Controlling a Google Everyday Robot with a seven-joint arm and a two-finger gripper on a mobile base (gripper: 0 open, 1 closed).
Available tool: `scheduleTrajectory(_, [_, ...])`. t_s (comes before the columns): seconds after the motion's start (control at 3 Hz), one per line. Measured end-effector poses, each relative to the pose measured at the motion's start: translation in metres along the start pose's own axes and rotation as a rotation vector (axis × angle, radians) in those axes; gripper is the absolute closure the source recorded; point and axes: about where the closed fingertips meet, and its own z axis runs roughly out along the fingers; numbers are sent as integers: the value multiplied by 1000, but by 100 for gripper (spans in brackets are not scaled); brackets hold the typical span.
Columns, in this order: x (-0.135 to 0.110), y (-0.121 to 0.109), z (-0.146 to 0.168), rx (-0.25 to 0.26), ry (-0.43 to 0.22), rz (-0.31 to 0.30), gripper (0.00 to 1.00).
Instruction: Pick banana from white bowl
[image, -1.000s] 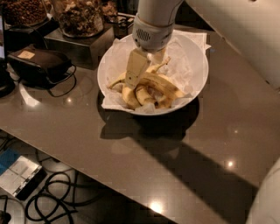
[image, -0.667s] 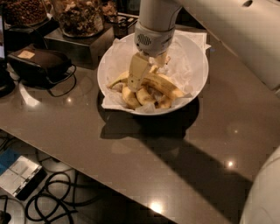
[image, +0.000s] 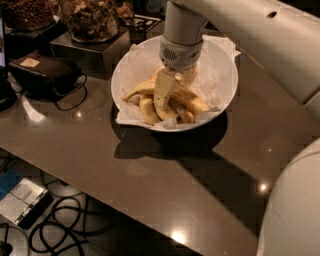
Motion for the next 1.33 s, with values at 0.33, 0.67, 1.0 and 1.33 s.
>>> scheduleTrajectory(0.33, [5,-3,1,8,2,-2,45])
scheduleTrajectory(0.67, [3,-4,-1,10,-4,-2,68])
scheduleTrajectory(1.0, [3,-4,-1,10,-4,-2,92])
scheduleTrajectory(1.33, [-3,3,-15,13,-29,-46,100])
